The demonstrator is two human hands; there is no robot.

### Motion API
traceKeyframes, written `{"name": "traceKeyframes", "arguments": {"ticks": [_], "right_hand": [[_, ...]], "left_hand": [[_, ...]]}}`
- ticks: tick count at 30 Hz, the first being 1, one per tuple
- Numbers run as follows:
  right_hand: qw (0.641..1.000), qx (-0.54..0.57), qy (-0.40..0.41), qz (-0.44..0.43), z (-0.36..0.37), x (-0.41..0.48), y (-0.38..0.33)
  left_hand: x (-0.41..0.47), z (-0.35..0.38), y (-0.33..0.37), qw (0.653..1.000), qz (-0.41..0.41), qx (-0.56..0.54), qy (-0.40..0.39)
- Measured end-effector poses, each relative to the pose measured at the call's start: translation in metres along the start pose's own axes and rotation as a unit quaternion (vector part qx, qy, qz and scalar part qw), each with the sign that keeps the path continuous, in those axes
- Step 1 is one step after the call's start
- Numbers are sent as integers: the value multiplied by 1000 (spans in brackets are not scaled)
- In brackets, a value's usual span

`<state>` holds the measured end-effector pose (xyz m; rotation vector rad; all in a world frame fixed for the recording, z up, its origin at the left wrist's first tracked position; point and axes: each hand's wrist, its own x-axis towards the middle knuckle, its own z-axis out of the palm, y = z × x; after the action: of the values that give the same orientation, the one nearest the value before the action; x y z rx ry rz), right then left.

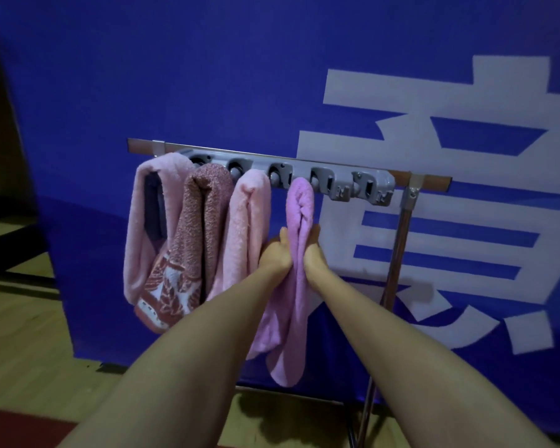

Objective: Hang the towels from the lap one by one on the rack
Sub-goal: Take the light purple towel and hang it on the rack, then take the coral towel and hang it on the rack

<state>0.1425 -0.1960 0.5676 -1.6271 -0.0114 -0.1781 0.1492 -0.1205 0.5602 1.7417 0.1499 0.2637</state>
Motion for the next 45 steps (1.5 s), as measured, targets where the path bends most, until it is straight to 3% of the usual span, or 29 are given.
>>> {"name": "traceKeyframes", "arguments": {"ticks": [5,12,17,27,35,40,45], "right_hand": [[993,-72,22,93,-4,-39,19],[993,-100,15,66,4,-99,57],[991,-104,-27,85,9,-138,98],[978,-153,-51,134,21,-183,206],[962,-186,-78,187,32,-193,300],[926,-246,-138,253,36,-190,373],[879,-305,-216,297,31,-194,446]], "left_hand": [[-26,11,-25,996,44,-71,28],[-90,-9,-63,996,55,-62,-43],[-122,-26,-110,997,22,-60,-41],[-160,-56,-221,988,-138,-52,-37],[-169,-51,-308,978,-188,44,-75],[-170,-41,-401,936,-277,146,-160],[-185,-27,-497,856,-382,238,-255]]}}
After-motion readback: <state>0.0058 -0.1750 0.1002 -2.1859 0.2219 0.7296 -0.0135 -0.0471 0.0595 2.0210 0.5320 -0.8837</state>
